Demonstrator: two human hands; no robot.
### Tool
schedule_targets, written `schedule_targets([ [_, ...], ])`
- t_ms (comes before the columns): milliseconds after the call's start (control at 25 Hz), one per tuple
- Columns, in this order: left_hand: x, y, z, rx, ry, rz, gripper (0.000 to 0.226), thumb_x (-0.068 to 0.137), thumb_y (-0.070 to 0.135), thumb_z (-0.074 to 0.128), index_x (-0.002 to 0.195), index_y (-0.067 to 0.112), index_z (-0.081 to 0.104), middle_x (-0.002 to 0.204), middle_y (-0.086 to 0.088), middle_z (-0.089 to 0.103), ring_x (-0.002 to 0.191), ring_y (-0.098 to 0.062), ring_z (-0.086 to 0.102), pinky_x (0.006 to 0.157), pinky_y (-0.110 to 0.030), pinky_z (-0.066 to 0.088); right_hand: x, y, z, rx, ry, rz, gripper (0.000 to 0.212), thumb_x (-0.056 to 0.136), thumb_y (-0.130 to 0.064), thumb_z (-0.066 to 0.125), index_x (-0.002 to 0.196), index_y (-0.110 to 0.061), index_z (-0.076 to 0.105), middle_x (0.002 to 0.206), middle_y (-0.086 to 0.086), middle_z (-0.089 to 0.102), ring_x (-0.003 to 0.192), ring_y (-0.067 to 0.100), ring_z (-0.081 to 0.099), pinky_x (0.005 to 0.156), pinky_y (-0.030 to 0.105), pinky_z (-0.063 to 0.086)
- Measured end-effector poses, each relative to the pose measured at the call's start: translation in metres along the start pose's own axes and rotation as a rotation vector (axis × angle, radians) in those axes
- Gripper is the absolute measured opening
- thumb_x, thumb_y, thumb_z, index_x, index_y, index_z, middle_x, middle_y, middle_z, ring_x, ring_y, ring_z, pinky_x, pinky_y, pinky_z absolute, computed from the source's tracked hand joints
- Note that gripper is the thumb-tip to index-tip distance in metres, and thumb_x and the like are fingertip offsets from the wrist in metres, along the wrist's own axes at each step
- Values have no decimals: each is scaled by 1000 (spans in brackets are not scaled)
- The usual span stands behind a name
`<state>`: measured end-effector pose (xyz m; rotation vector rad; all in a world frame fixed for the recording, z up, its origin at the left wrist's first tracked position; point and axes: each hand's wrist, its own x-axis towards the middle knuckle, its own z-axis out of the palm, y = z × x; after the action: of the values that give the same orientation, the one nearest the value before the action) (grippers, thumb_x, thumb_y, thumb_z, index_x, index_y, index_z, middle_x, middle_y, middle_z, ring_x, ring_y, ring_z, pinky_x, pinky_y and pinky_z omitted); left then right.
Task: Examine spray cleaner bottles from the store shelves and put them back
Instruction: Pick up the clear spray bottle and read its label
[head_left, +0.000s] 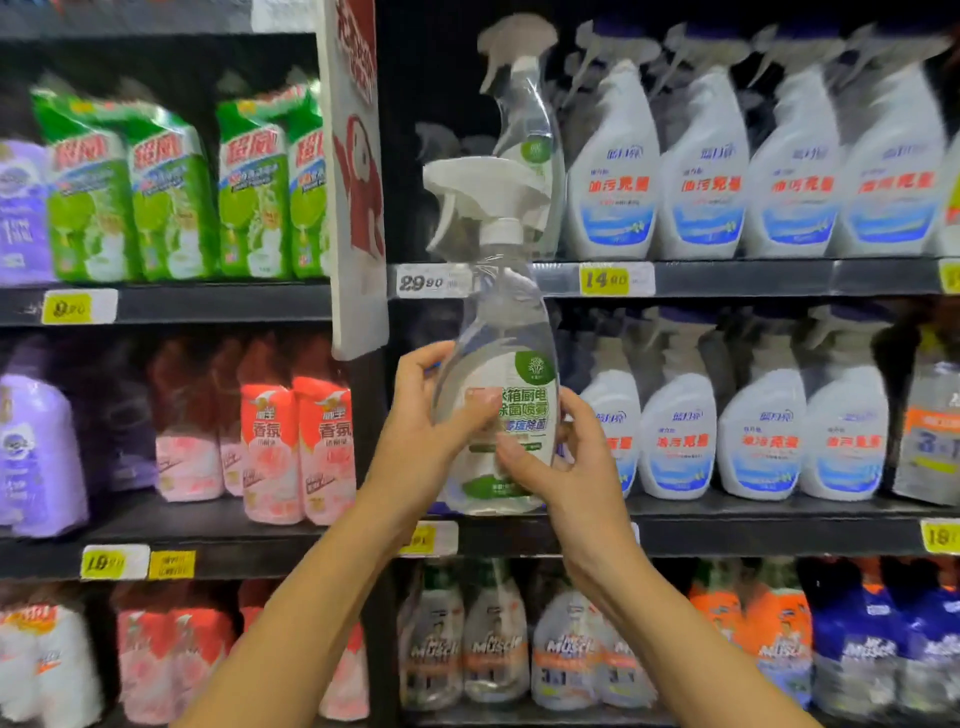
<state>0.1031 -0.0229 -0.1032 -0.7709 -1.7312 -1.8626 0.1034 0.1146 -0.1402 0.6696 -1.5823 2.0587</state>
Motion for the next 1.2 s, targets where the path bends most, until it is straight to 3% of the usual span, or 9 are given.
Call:
schedule_targets([
  [80,25,12,3,114,-33,42,61,70,30,77,120,32,43,116,10,60,97,-1,65,75,-18,55,27,-8,2,-13,-19,-62,49,82,-3,71,122,-23,51,96,-21,71,89,-3,67,69,13,52],
  [200,63,20,10,79,34,102,54,71,16,81,107,41,48,108,5,64,88,-6,69,64,-18,55,67,-22,0,-45,-61,-129,45,83,-5,71,119,-26,55,103,-8,72,91,1,68,70,15,53],
  [400,120,24,18,-28,201,246,52,77,3,74,118,23,51,109,-8,68,87,-12,71,66,-22,56,146,-61,-12,-211,-190,-187,51,78,-6,76,125,-12,56,108,6,71,99,17,69,82,33,57],
  [640,184,37,15,152,261,382,59,85,10,68,138,19,44,132,-7,55,118,-19,58,100,-42,48,209,-76,3,-393,-182,-367,45,81,-13,75,124,-15,62,103,1,74,94,10,70,85,33,57],
  [720,196,38,10,269,323,422,62,86,14,68,141,22,42,131,-2,46,121,-6,50,105,-32,43,219,-73,10,-421,-153,-432,39,82,-15,75,120,-16,64,101,-5,73,90,2,69,82,23,56],
  [840,203,36,6,427,385,493,64,87,18,67,144,22,38,122,5,40,106,19,43,89,2,34,228,-65,19,-444,-116,-479,36,82,-17,75,116,-18,64,94,-12,71,87,-3,67,77,16,55],
  [920,205,31,5,406,396,480,62,89,19,65,144,23,37,129,6,41,116,8,42,97,-5,36,230,-61,24,-476,-80,-514,36,81,-21,76,115,-22,64,86,-17,69,82,-5,66,74,16,55],
  [1040,208,26,3,388,406,461,59,92,24,62,144,28,36,135,17,39,130,-2,37,108,-26,35,233,-55,32,-553,-13,-551,42,80,-29,76,118,-19,63,93,-7,74,83,8,69,77,33,57],
  [1200,211,25,-2,537,408,436,64,93,31,59,148,24,28,137,19,34,126,1,36,92,-4,33,235,-53,37,-599,-4,-560,41,81,-31,75,117,-15,63,98,0,73,87,17,67,76,42,57],
])
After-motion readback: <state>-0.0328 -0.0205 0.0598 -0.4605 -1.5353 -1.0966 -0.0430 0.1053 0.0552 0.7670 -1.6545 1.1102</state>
